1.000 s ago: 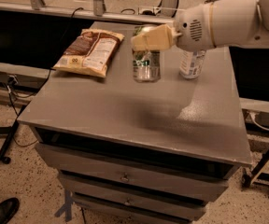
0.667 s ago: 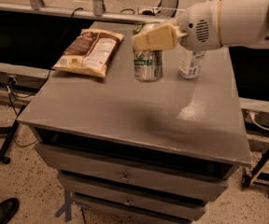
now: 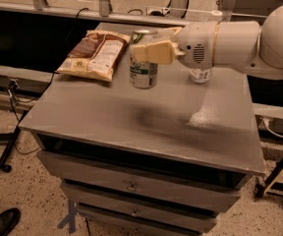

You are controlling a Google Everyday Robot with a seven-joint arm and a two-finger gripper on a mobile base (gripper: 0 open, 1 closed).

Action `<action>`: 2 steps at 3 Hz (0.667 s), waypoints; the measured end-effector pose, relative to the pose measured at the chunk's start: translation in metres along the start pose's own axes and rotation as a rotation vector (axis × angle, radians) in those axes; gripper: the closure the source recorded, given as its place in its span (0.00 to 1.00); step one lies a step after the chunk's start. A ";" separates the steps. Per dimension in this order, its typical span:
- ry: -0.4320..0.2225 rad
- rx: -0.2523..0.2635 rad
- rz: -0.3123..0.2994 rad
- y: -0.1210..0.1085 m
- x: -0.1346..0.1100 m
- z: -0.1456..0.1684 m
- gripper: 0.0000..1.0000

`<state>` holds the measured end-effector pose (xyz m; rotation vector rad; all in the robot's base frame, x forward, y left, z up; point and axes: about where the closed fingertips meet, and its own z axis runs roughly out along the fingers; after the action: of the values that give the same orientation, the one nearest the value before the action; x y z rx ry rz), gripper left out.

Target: Place 7up can upright

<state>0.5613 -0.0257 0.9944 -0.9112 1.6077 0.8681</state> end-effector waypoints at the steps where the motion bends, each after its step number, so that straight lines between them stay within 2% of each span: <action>1: -0.038 -0.020 -0.092 -0.003 0.015 0.010 1.00; 2: -0.032 -0.027 -0.170 -0.003 0.033 0.012 1.00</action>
Offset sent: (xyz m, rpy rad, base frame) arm 0.0002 -0.0039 -0.0610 -0.0976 -0.2386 0.0746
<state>0.5640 -0.0208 0.9592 -1.0324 1.4706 0.7834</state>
